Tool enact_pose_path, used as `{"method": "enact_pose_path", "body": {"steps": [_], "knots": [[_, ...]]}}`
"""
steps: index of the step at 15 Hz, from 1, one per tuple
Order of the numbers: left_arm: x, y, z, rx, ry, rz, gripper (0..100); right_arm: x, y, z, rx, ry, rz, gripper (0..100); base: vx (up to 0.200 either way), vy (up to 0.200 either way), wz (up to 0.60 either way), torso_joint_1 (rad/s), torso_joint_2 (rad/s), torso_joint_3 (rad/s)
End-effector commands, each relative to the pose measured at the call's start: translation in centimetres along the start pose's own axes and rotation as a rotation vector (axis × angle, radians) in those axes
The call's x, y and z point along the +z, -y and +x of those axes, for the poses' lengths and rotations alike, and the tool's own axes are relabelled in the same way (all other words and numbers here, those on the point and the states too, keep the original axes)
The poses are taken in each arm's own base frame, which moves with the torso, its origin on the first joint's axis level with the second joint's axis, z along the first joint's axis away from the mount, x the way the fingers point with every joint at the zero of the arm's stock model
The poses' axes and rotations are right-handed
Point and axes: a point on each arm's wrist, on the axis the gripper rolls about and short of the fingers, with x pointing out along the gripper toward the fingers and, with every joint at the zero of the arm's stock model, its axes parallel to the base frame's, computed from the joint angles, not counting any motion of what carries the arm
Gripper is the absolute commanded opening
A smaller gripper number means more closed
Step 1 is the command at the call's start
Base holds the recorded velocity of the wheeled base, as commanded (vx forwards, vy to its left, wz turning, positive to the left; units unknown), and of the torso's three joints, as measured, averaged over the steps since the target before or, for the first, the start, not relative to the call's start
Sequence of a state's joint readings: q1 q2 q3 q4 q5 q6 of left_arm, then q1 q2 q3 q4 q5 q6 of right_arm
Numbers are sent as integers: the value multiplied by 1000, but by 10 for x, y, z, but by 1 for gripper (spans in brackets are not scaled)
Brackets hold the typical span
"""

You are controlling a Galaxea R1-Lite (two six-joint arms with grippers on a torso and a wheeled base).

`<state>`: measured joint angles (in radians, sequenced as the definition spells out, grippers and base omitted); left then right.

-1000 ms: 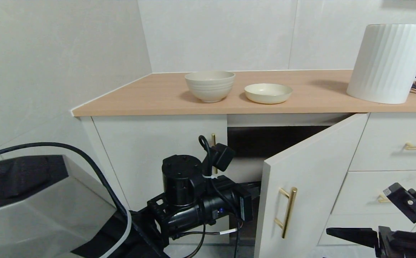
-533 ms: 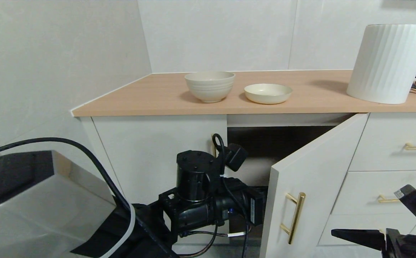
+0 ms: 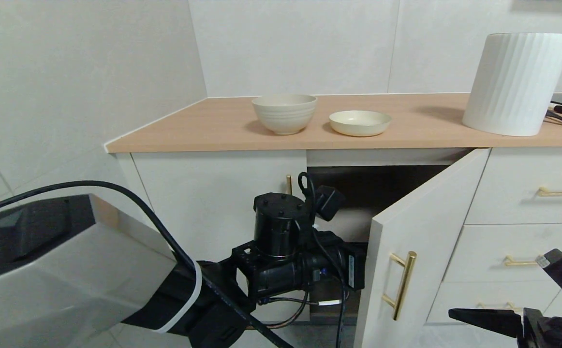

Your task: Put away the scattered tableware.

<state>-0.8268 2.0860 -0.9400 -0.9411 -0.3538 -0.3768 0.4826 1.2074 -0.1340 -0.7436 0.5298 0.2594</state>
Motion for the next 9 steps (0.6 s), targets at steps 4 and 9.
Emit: {"method": "enact_pose_path", "body": {"steps": [4, 9], "knots": [[0, -6, 17, -4, 10, 3, 0, 0, 0, 0, 4, -1, 0, 100, 0, 0, 0, 0, 0, 0], [9, -4, 28, -10, 4, 4, 0, -1, 0, 0, 8, -5, 1, 100, 0, 0, 0, 0, 0, 0]]}}
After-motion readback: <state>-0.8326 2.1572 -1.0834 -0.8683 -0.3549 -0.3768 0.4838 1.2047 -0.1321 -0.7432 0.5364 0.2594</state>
